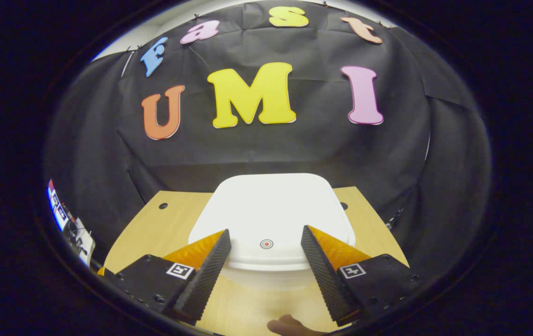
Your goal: Press the lid of the desktop garbage bin to open it, pick up the crumpled paper on the desktop and throw it into the bin, then pick up the pop can on the desktop and drop it into the bin, and finally close the garbage bin lid.
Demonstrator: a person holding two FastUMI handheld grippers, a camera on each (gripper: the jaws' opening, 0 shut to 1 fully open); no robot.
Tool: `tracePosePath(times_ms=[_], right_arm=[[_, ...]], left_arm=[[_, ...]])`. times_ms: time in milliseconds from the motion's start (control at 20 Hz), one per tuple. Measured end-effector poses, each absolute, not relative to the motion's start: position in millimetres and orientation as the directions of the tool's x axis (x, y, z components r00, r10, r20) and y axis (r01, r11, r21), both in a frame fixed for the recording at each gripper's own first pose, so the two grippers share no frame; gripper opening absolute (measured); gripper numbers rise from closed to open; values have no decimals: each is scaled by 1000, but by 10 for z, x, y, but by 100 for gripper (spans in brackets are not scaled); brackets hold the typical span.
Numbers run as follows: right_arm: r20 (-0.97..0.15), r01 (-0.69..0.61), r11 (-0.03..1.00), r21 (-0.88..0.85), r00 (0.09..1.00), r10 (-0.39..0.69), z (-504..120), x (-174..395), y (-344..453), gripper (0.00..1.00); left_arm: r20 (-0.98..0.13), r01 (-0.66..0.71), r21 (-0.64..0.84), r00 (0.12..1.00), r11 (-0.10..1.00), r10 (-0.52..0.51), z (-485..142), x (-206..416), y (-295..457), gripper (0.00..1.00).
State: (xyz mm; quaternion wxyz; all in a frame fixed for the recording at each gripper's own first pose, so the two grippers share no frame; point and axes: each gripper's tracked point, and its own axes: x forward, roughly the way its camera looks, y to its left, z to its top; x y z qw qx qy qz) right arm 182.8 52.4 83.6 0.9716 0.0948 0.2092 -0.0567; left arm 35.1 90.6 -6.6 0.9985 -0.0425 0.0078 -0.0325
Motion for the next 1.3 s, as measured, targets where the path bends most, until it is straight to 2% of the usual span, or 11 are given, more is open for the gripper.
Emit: tracePosePath(times_ms=[100,500,800,1100,1150,1200,1250,1300], right_arm=[[-398,150,976,155,914,-77,813,1835,528,99],[-272,113,985,128,959,-75,905,1789,480,96],[-207,72,965,250,978,-20,863,1339,405,97],[-70,76,991,109,995,-68,669,788,113,96],[-53,85,993,82,995,-80,611,719,71,93],[-40,90,994,61,995,-88,542,647,30,96],[-32,92,995,48,995,-91,472,580,17,94],[-20,100,995,30,995,-100,422,519,-20,96]], left_arm=[[-22,53,-87,998,995,-55,-84,357,944,98],[-9,51,-86,999,995,-52,-35,321,934,98],[-9,45,-93,999,995,-46,-26,314,942,99],[-22,16,-102,1000,995,-18,-69,348,992,98],[-25,10,-106,1000,994,-13,-80,358,988,98],[-28,9,-110,1000,994,-12,-91,361,980,98],[-33,8,-113,999,994,-12,-102,371,959,98],[-38,7,-114,999,993,-12,-117,380,936,98]])
